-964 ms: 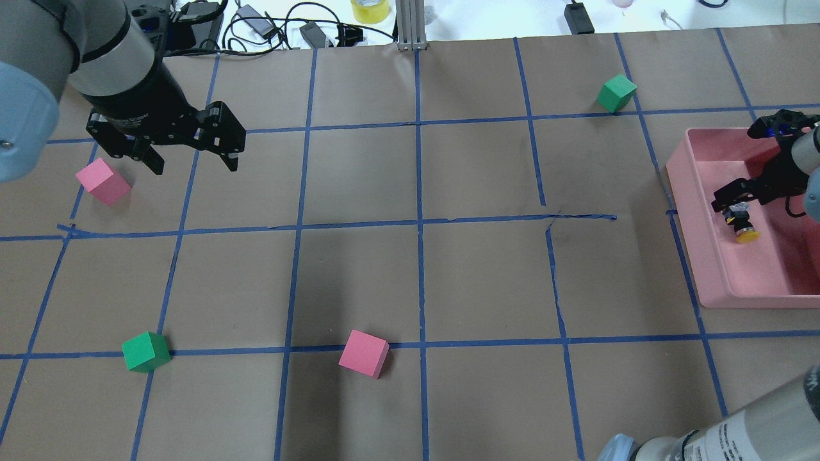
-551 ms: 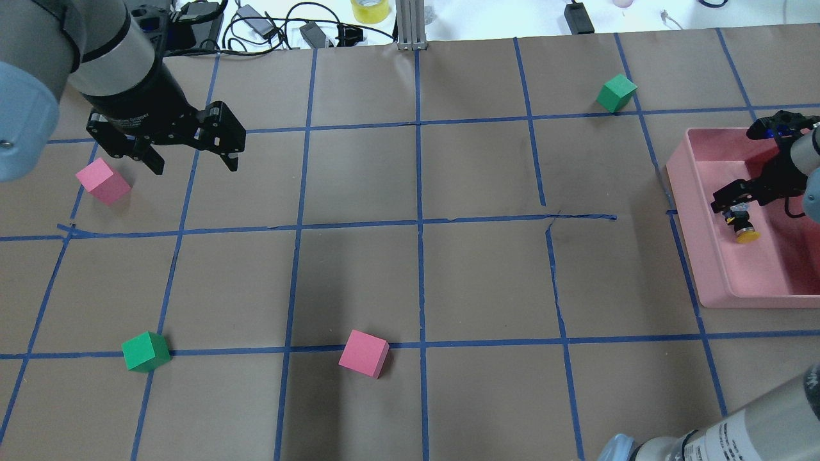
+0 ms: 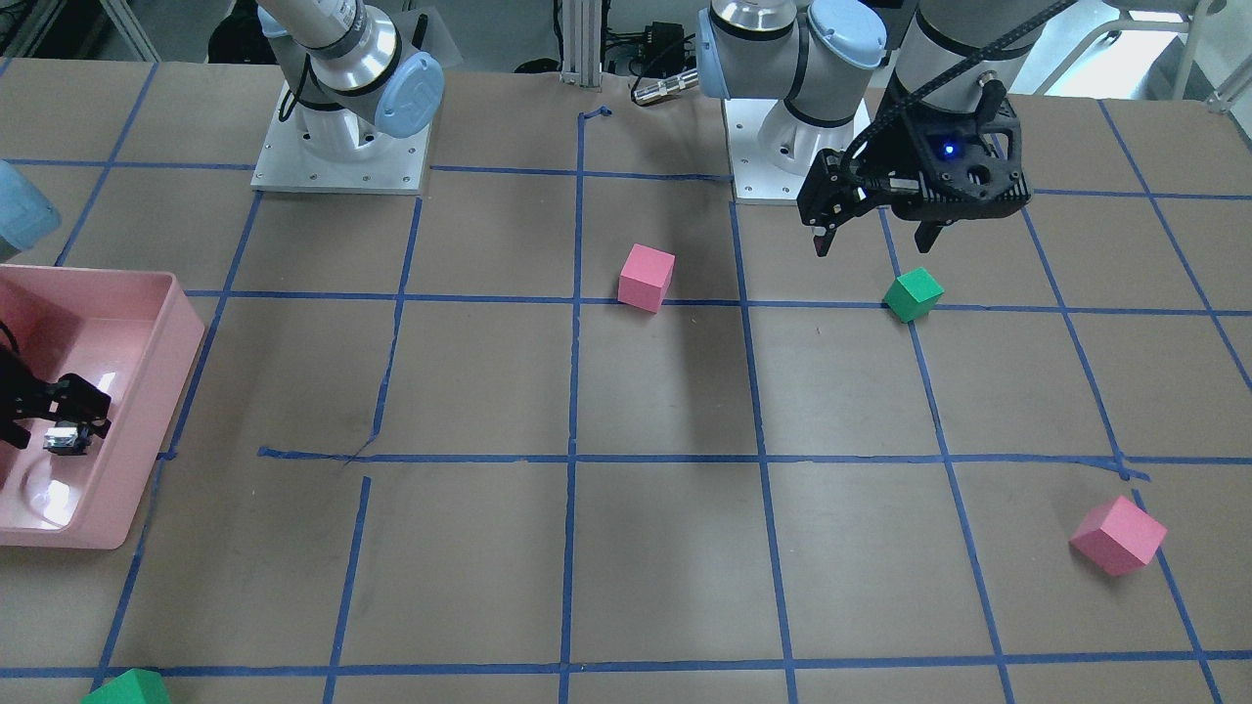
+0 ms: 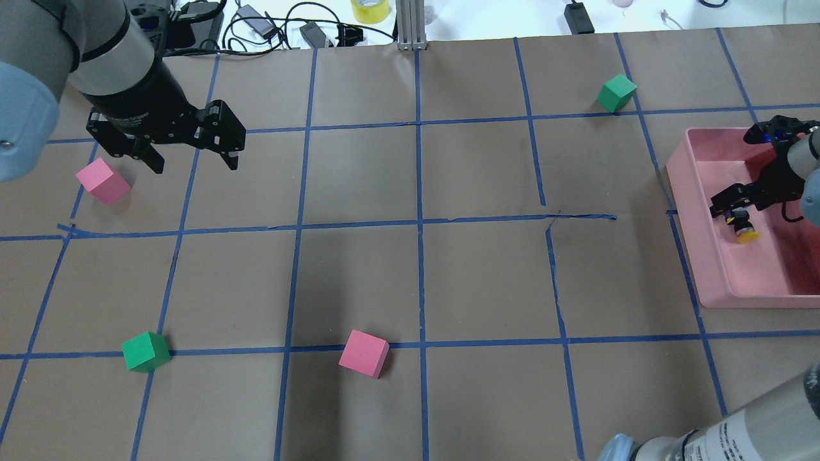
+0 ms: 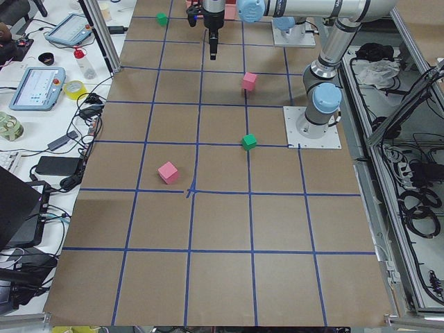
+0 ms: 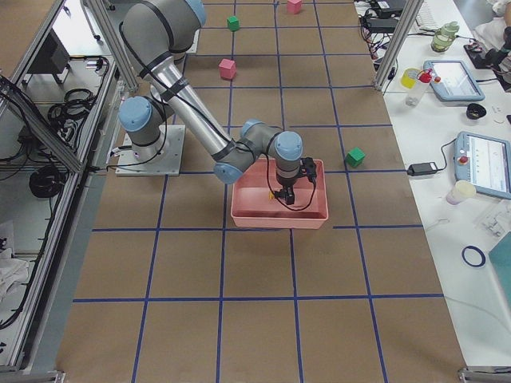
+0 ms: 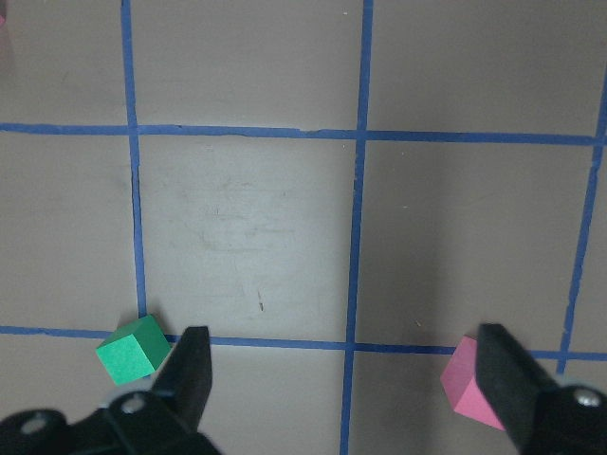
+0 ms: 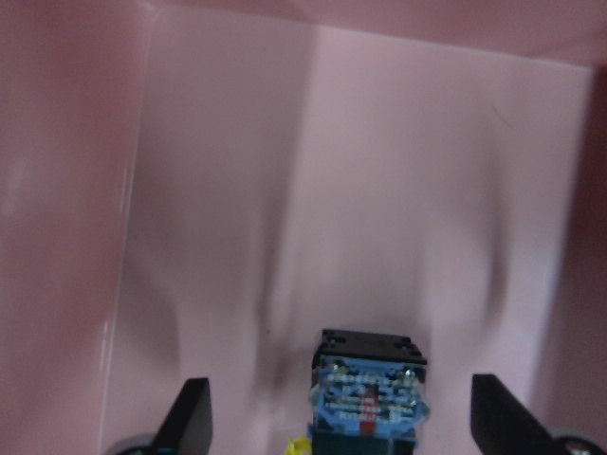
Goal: Align button upright
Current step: 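Close the right gripper on the button body and lift it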
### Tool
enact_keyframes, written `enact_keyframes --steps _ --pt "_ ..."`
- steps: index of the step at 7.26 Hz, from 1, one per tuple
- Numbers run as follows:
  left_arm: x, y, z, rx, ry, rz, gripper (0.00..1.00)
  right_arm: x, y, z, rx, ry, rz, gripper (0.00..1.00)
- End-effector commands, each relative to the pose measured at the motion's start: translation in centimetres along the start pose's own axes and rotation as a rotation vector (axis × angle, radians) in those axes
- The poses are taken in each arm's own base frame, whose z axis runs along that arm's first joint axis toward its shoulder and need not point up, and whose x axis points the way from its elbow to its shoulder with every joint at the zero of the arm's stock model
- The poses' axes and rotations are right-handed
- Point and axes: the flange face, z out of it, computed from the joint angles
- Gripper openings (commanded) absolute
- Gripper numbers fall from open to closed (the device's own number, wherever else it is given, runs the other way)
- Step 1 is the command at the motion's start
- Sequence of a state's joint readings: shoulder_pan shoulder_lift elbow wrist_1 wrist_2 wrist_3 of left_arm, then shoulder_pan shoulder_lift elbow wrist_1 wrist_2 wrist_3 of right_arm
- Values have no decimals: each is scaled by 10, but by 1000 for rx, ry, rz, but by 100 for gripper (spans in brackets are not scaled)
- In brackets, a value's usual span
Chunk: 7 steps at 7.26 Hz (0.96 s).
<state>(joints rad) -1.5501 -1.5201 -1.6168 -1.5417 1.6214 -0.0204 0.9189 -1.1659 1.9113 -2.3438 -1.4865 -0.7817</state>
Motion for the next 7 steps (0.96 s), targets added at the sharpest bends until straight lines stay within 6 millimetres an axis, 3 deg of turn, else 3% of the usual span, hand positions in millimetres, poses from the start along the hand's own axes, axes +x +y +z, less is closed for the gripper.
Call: enact_keyframes --steps 1,2,4,7 --pt "0 0 0 0 0 0 100 -1 1 1 -5 -1 0 76" --pt "0 0 0 0 0 0 100 -1 3 4 -14 -1 0 63" --pt "0 0 0 0 -2 1 100 1 5 3 -37 22 0 27" --pt "0 0 0 0 -2 1 100 2 3 -4 -28 30 4 0"
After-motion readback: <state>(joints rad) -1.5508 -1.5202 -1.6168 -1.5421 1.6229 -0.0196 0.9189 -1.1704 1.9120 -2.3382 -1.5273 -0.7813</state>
